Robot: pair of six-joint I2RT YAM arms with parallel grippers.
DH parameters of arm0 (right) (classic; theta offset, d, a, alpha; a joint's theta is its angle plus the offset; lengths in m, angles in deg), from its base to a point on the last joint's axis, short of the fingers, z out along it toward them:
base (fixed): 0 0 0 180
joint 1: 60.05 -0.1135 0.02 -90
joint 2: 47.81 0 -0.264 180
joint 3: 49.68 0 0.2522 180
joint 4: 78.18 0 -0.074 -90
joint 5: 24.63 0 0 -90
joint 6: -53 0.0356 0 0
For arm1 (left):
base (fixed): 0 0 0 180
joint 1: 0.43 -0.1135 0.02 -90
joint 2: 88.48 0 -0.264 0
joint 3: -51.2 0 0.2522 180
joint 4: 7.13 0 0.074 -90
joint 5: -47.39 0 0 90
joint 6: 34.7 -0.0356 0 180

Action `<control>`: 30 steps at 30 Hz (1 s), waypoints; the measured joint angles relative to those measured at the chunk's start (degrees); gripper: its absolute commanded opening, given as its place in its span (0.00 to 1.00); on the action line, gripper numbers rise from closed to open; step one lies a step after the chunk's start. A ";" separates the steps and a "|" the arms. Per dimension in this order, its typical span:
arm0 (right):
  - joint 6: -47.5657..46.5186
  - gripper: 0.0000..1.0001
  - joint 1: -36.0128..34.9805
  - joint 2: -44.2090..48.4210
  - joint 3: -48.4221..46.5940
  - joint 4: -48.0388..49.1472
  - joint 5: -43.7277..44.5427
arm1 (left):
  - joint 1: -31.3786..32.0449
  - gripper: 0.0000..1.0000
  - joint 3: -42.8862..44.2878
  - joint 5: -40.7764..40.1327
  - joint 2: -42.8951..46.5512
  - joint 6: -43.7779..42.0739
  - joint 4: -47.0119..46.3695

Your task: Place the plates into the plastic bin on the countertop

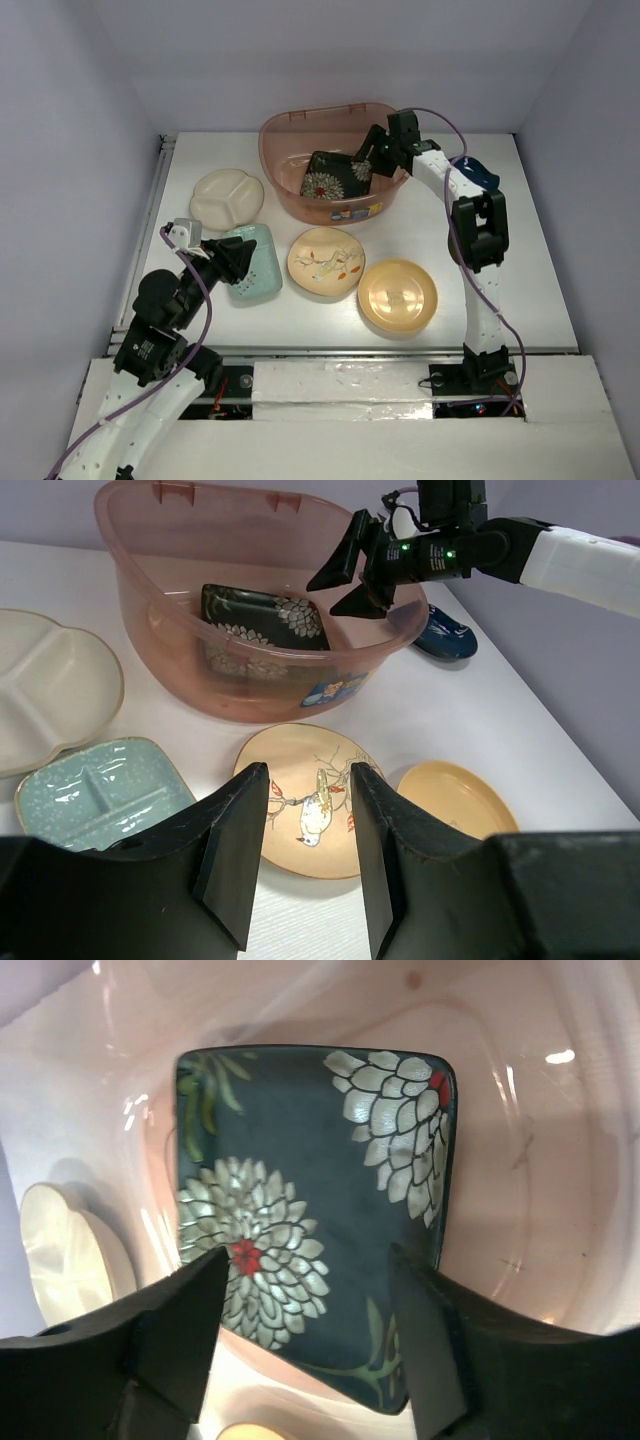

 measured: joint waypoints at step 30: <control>9.88 0.19 23.67 49.24 43.25 27.71 11.69 | -0.50 0.22 0.00 0.39 0.24 -0.33 0.11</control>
